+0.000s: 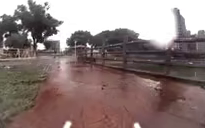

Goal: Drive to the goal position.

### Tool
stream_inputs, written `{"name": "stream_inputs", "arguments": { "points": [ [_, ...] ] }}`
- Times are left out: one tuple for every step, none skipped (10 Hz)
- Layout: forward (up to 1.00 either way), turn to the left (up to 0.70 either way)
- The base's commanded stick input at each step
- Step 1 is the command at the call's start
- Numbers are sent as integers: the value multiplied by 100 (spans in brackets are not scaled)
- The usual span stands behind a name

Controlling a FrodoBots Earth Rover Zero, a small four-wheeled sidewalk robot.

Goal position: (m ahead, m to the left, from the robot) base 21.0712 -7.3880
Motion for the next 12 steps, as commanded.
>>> {"name": "stream_inputs", "arguments": {
  "points": [
    [50,38],
    [50,50],
    [50,50],
    [50,50],
    [50,50],
    [50,50],
    [50,50],
    [50,50],
    [50,31],
    [50,0],
    [50,0],
    [50,0]
  ]
}}
